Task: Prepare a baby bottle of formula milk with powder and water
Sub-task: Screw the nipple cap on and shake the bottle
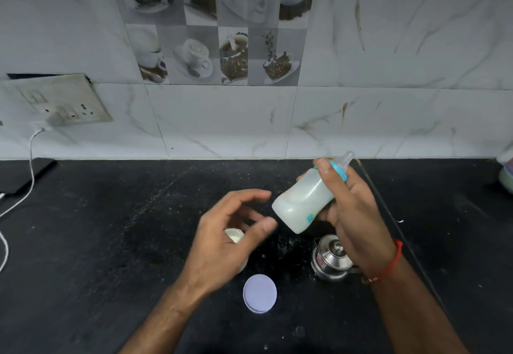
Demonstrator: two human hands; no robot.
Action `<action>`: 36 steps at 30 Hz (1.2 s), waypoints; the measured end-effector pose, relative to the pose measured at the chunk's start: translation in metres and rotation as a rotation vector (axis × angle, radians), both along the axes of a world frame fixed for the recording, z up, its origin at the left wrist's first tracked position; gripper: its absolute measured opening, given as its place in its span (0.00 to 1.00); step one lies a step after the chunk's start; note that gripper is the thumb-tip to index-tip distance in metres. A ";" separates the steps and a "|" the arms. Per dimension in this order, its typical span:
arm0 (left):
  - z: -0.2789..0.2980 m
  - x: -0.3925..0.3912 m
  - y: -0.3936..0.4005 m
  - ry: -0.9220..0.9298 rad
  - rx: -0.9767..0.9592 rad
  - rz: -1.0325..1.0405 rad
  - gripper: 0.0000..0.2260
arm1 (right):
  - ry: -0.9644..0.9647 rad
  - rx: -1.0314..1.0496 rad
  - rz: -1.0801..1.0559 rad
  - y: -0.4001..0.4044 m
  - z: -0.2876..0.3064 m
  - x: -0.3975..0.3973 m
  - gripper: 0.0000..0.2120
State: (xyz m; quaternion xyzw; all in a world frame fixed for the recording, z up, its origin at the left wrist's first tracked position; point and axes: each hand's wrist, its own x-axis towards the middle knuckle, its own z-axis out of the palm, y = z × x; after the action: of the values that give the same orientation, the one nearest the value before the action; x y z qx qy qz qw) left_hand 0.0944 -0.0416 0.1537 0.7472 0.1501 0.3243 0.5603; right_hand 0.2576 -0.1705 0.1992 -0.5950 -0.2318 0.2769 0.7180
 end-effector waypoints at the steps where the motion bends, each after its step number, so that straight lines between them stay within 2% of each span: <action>1: 0.000 0.004 -0.005 0.020 0.023 -0.035 0.20 | -0.012 0.003 0.006 0.001 0.004 -0.004 0.17; 4: -0.001 0.016 -0.012 0.008 -0.032 -0.025 0.26 | -0.058 0.000 0.032 0.002 0.010 -0.006 0.15; 8: 0.003 0.021 -0.010 -0.090 -0.232 0.001 0.19 | 0.039 0.102 0.245 -0.004 0.015 0.001 0.23; 10: 0.009 0.022 -0.008 -0.140 -0.343 -0.039 0.15 | -0.001 0.145 0.334 -0.006 0.020 0.006 0.27; 13: 0.013 0.023 -0.010 -0.170 -0.436 -0.158 0.21 | -0.111 0.155 0.358 -0.005 0.026 0.012 0.29; 16: 0.017 0.026 -0.014 -0.181 -0.553 -0.239 0.29 | -0.122 0.157 0.321 0.002 0.032 0.013 0.27; 18: 0.018 0.028 -0.016 -0.179 -0.609 -0.266 0.31 | -0.112 0.168 0.304 0.005 0.034 0.012 0.26; 22: 0.020 0.029 -0.022 -0.167 -0.607 -0.239 0.26 | -0.072 0.221 0.265 0.009 0.035 0.008 0.24; 24: 0.022 0.029 -0.023 -0.193 -0.583 -0.231 0.23 | -0.052 0.247 0.244 0.010 0.035 0.008 0.27; 27: 0.024 0.030 -0.024 -0.192 -0.526 -0.224 0.29 | -0.048 0.239 0.216 0.012 0.034 0.010 0.30; 29: 0.024 0.031 -0.025 -0.180 -0.515 -0.224 0.27 | -0.050 0.231 0.229 0.012 0.033 0.011 0.33; 36: 0.021 0.033 -0.030 -0.175 -0.702 -0.303 0.23 | -0.027 0.215 0.377 0.004 0.036 0.009 0.35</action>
State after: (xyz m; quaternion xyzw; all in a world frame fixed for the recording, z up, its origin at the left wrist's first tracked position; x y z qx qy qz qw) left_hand 0.1271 -0.0712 0.1747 0.4933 0.0916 0.2291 0.8341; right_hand 0.2671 -0.1669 0.2351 -0.4650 -0.3767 0.3720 0.7095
